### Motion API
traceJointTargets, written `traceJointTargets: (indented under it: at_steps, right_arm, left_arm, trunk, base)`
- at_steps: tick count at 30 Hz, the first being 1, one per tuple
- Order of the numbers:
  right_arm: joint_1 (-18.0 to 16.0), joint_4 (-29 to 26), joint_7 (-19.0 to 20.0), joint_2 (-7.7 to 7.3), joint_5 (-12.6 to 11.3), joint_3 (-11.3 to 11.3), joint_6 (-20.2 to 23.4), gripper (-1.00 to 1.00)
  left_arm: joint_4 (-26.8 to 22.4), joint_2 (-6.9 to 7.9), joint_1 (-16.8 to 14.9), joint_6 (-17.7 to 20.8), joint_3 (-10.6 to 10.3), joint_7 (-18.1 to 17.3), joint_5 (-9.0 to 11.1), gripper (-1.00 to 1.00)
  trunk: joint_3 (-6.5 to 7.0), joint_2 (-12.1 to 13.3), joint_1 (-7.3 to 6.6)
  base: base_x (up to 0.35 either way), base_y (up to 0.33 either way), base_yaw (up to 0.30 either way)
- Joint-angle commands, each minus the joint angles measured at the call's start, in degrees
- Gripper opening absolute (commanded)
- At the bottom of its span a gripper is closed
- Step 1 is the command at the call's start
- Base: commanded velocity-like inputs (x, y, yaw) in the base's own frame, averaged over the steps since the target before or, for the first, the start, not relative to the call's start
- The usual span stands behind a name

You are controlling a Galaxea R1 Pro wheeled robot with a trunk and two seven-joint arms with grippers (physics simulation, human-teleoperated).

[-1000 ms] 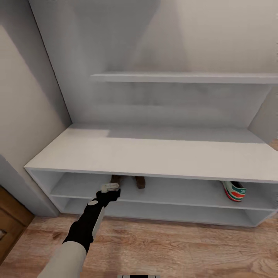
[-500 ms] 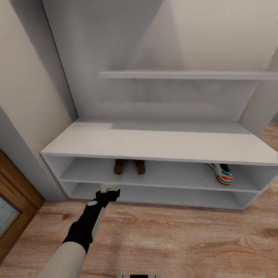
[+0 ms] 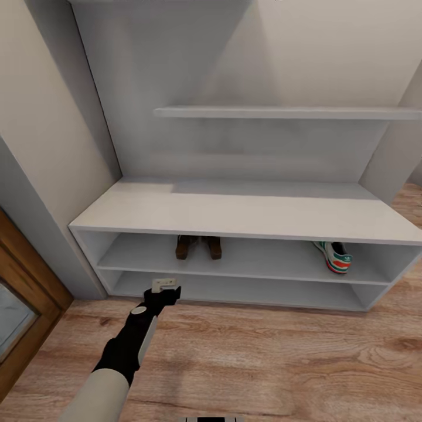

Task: Pick up the two gym shoes and the two sandals from the corridor floor and place them onto the hallstand (shoe rack) in the corridor, making sure they are on the rack and not on the floor. Arrange them so the two gym shoes are next to each other and the two sandals are next to each other.

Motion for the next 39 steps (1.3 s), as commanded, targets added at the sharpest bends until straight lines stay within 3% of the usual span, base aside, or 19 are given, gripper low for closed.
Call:
traceJointTargets:
  at_steps: [1, 11, 19, 39]
  right_arm:
    - [-0.05, -0.04, -0.27, -0.02, -0.15, 0.00, 0.23, -1.00]
    - [-0.05, -0.09, -0.44, -0.02, -0.15, 0.20, 0.32, -1.00]
    - [-0.05, -0.09, -0.43, 0.01, -0.15, 0.35, 0.32, -1.00]
    - [-0.05, -0.09, -0.43, -0.01, -0.15, 0.35, 0.32, -1.00]
  left_arm:
    - [-0.10, 0.03, -0.01, 0.28, 0.22, -0.17, -0.57, 1.00]
    - [-0.07, 0.52, -0.01, 0.42, 0.14, -0.25, -0.31, 1.00]
    - [0.02, 0.43, -0.01, 0.46, 0.08, -0.27, -0.24, 1.00]
    - [0.02, 0.35, -0.01, 0.47, 0.05, -0.27, -0.24, 1.00]
  trunk:
    - [-0.05, -0.02, -0.01]
    - [-0.05, -0.02, -0.01]
    - [-0.05, -0.02, -0.01]
    - [-0.05, -0.02, -0.01]
  base:
    - [0.000, 0.000, 0.000]
    - [-0.036, 0.002, 0.000]
    - [-0.281, 0.077, 0.000]
    - [-0.266, -0.104, 0.000]
